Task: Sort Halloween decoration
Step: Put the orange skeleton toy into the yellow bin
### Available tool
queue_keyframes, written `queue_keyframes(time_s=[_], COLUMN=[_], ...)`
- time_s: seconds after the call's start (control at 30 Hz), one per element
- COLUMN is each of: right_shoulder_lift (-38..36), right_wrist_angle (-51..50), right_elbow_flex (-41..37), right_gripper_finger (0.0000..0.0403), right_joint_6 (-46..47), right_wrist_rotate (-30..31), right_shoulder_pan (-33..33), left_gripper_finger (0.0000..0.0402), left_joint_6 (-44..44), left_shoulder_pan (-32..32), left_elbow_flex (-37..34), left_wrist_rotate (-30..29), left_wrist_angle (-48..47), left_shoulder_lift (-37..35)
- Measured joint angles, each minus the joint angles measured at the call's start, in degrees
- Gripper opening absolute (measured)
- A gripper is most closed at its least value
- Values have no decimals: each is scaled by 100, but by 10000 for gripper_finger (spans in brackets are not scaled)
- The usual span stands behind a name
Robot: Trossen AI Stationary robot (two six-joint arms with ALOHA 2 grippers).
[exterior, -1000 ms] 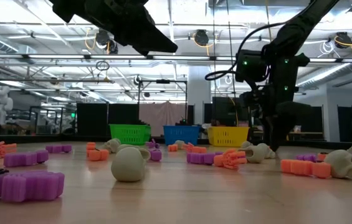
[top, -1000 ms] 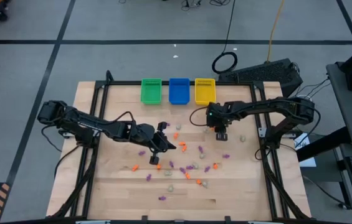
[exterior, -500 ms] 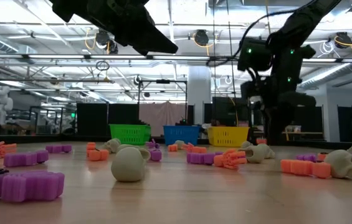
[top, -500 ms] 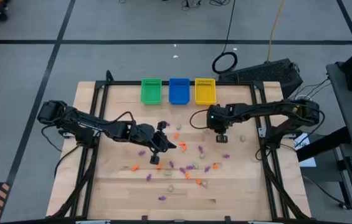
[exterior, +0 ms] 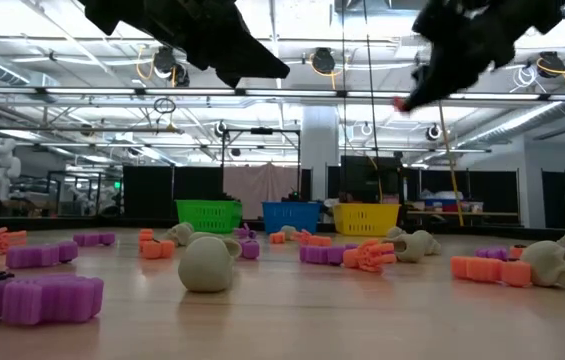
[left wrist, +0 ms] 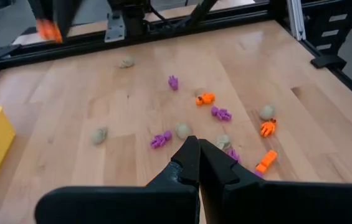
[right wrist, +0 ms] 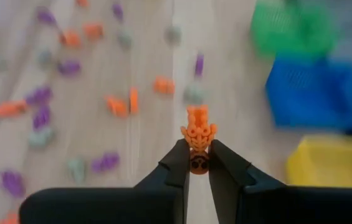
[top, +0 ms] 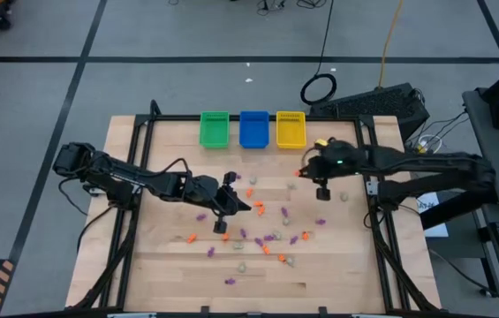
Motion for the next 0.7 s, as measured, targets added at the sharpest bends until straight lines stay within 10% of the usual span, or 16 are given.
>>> queue_keyframes(time_s=[0.7], right_shoulder_lift=[-913], right_wrist_angle=[577], right_elbow_flex=[8], right_gripper_finger=[31], right_joint_6=[-1396], right_wrist_rotate=[-210], right_shoulder_pan=[736], left_gripper_finger=[0], left_joint_6=[50], left_shoulder_pan=[2], left_elbow_flex=[0], left_wrist_rotate=[-315], left_wrist_angle=[-17], left_shoulder_lift=[0])
